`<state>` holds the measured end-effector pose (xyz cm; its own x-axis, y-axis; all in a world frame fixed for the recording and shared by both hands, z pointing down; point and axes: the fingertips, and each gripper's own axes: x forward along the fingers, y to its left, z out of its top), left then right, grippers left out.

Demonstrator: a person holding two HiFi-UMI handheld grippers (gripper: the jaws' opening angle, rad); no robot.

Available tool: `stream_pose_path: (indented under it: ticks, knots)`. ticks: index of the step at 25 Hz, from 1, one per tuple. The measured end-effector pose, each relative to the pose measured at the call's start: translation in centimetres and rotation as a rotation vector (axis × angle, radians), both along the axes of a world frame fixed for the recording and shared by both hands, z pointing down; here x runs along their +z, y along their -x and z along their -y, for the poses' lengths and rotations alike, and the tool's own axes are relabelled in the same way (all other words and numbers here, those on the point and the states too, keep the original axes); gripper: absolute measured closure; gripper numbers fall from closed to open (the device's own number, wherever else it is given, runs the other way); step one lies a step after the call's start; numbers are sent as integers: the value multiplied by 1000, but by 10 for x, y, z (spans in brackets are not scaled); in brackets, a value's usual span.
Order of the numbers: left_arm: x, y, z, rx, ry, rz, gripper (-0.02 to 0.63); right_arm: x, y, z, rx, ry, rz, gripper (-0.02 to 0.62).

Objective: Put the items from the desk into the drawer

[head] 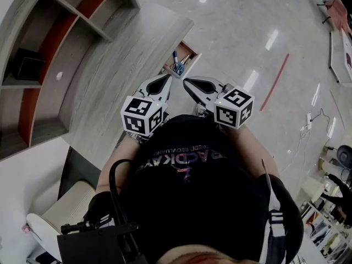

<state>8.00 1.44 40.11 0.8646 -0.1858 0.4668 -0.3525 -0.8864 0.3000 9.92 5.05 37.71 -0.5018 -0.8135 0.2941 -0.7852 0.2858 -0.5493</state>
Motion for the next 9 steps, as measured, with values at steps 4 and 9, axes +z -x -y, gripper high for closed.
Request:
stream_pose_path:
  ticks: [4,9]
  knots:
    - [0,1,-2,-2,2,0,595,1,1,-2,-3,2,1,578]
    - [1,3,-3,-3,4,-2,595,1,4,-4,-7,5,-2,578]
